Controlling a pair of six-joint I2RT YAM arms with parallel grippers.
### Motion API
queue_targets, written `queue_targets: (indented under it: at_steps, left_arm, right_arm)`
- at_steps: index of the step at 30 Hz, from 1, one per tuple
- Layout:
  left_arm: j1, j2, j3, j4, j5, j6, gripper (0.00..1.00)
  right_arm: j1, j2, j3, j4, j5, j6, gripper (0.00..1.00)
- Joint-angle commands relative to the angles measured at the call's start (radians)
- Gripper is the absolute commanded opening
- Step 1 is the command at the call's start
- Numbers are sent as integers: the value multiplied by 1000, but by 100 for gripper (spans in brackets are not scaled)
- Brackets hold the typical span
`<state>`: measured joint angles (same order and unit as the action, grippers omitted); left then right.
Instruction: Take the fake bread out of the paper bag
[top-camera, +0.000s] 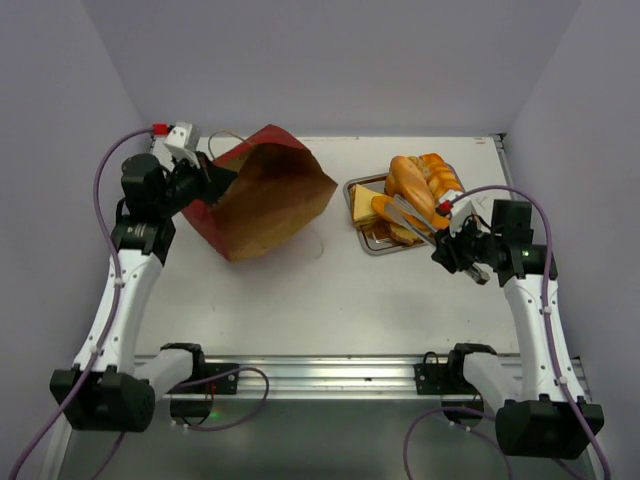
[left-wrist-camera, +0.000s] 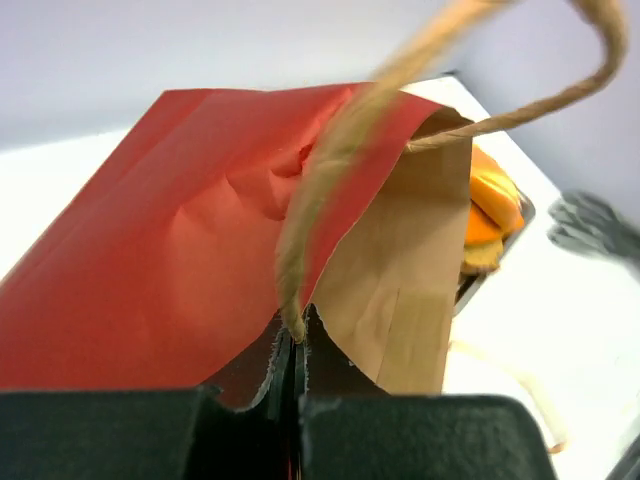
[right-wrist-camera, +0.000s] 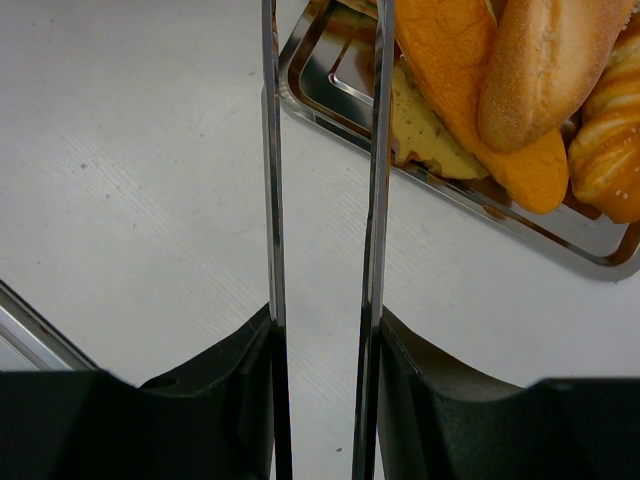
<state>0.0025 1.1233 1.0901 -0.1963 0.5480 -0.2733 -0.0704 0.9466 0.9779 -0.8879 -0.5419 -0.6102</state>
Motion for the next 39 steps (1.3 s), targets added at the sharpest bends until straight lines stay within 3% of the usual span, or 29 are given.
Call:
queue_targets:
  at_steps: [1, 2, 7, 13, 15, 16, 18, 19, 20, 23, 26, 31, 35, 39]
  left_arm:
    - [-53, -146, -98, 73, 65, 346, 0]
    - [-61, -211, -133, 113, 88, 447, 0]
    - [-98, -287, -203, 77, 121, 650, 0]
    - [-99, -273, -200, 95, 164, 635, 0]
    - [-99, -263, -194, 132, 136, 554, 0]
    - [-99, -254, -194, 177, 107, 425, 0]
    - [-98, -235, -153, 210, -84, 247, 0]
    - [-98, -205, -118, 120, -183, 54, 0]
    - [-98, -180, -73, 56, -330, -17, 0]
    - [-90, -44, 123, -193, -391, -199, 0]
    - [-87, 61, 232, -339, -414, -346, 0]
    - [-21, 154, 223, -316, -398, -408, 0]
    - [155, 236, 131, -207, -174, -431, 0]
    - [186, 305, 105, -186, -114, -399, 0]
  right_arm:
    - [1, -15, 1, 46, -26, -8, 41]
    - [1, -17, -1, 46, -24, -10, 41]
    - [1, -23, -10, 49, -21, -17, 41]
    - [1, -42, -28, 50, -9, -26, 41]
    - [1, -46, -34, 47, -9, -29, 41]
    - [1, -49, -36, 47, -9, -29, 41]
    - [1, -51, -38, 46, -12, -29, 41]
    - [1, -52, -36, 44, -12, -31, 41]
    - [1, -51, -36, 43, -13, -31, 41]
    - [1, -52, -28, 38, -10, -34, 41]
    - [1, -49, -24, 33, -16, -34, 41]
    - [1, -57, -27, 30, -23, -28, 42]
    - [1, -65, -36, 29, -7, -36, 42]
    - [1, -63, -36, 21, -9, -43, 42]
